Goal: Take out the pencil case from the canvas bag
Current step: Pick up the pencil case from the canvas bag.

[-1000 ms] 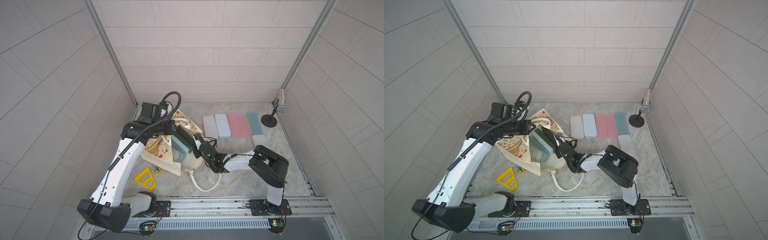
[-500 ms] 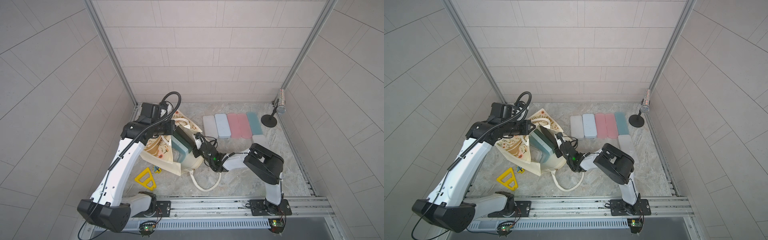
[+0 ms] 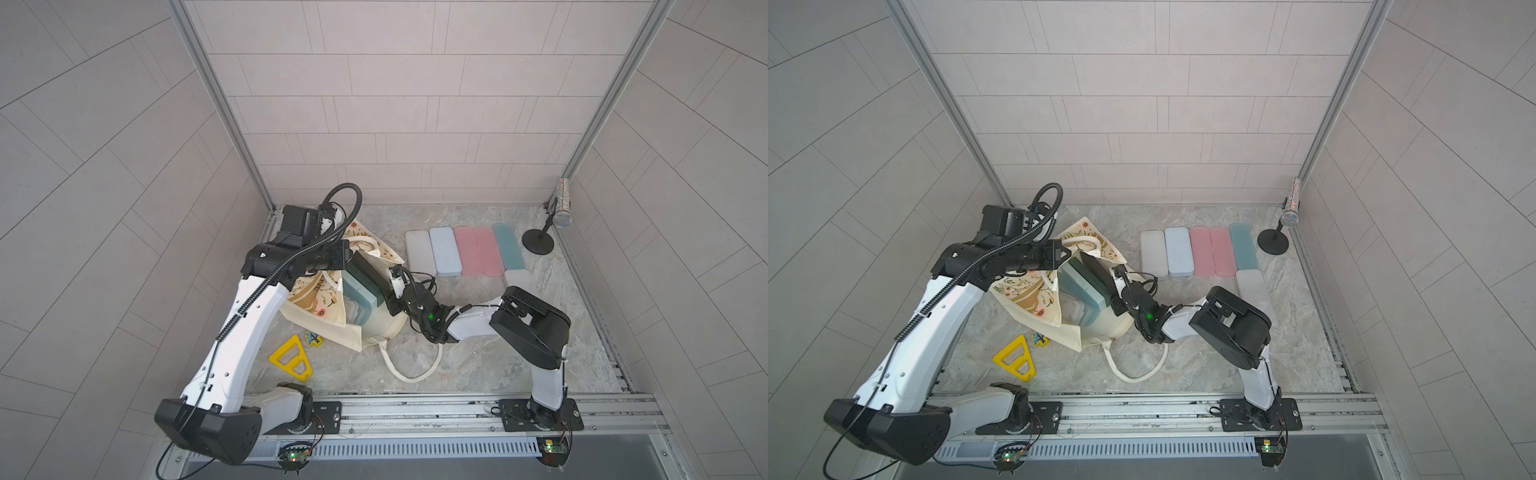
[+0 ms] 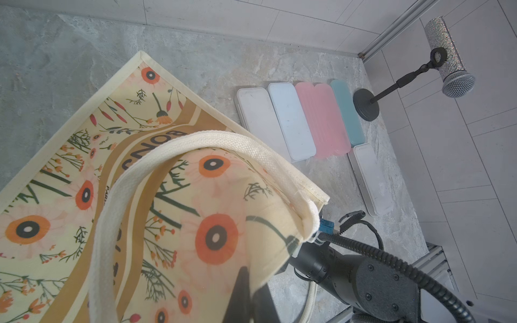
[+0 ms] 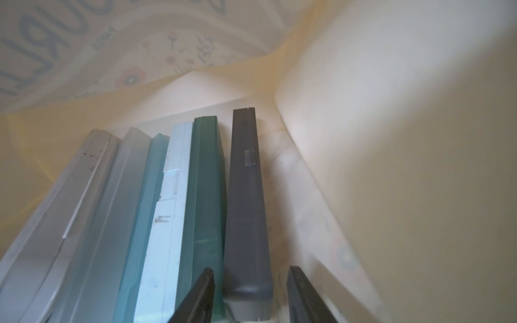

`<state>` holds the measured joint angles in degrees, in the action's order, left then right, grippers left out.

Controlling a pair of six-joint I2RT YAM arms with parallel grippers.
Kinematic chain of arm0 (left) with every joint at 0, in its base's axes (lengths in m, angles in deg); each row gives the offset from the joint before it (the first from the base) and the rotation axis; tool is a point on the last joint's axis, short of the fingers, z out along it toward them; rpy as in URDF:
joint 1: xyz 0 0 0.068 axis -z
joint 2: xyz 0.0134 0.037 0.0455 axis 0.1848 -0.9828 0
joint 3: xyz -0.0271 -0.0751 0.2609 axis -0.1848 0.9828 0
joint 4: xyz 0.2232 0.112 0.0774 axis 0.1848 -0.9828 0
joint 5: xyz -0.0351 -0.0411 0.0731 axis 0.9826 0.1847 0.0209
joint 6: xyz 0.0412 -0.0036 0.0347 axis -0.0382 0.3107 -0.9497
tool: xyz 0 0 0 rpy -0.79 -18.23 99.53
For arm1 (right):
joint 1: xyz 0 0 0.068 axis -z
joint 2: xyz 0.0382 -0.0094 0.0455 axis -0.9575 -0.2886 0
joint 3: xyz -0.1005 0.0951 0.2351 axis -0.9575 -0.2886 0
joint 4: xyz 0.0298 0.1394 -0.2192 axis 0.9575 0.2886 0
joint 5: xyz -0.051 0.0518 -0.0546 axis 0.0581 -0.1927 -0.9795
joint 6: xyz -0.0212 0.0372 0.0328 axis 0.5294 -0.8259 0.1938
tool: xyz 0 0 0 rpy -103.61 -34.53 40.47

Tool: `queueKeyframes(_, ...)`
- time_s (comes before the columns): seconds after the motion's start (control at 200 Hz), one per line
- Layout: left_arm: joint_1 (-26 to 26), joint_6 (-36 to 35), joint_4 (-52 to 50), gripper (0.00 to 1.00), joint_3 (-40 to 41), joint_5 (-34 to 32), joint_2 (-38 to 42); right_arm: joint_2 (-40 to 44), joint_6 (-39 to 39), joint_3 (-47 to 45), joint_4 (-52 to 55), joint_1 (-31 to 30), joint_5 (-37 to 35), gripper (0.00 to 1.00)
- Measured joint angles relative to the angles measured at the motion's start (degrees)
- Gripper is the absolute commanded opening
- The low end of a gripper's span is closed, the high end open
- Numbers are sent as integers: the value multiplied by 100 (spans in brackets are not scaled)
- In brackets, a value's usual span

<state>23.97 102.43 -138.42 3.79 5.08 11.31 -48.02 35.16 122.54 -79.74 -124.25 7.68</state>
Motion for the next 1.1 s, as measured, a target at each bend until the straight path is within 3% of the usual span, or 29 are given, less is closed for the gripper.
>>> queueKeyframes(0.535,-2,2,-2,0,0,24,0,-149,-20,214,107,111,225,23)
queueKeyframes(0.695,0,0,-7,0,0,26,0,-70,-15,101,107,109,278,22)
queueKeyframes(1.101,11,-44,15,0,0,-39,0,1370,4,-968,640,52,315,22)
